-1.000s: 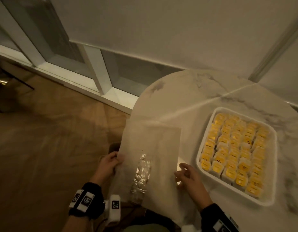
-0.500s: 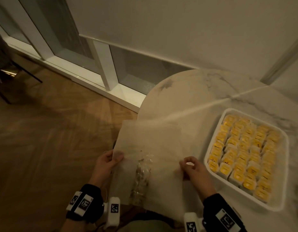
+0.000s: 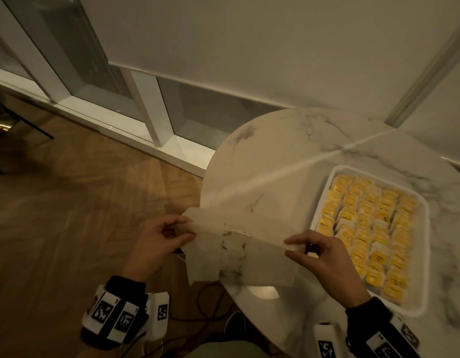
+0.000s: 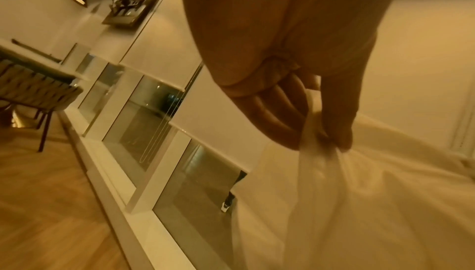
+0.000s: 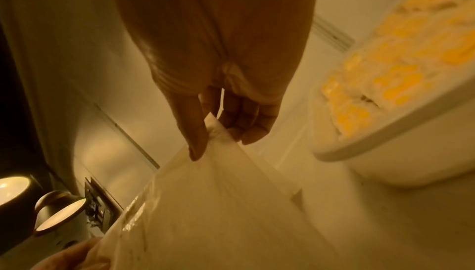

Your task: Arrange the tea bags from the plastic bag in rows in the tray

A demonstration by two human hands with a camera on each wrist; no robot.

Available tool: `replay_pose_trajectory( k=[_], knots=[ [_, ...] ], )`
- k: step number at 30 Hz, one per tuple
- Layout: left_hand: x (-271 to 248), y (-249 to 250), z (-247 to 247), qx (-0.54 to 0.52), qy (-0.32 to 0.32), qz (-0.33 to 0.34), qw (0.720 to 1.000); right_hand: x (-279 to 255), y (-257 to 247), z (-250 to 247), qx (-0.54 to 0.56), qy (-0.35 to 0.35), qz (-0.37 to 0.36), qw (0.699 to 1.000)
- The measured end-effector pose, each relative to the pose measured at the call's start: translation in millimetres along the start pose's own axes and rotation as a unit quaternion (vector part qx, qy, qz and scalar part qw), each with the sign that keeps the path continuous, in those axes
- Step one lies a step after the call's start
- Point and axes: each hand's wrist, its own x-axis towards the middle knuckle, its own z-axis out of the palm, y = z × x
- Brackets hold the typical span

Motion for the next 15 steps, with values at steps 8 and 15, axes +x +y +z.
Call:
replay_pose_trajectory(
  k=[8,15],
  knots=[
    [5.1,14.3,1.3,0.042,-0.042,0.066,0.996,-7.7,-10.5,-14.7,-0.013,0.021,-0.052,0.998],
    [3.6,51.1,31.6,0.110,-0.256,-0.029,0.960,-2.3,-21.9,-12.3,0.103,0.028,-0.042,0.993]
  ],
)
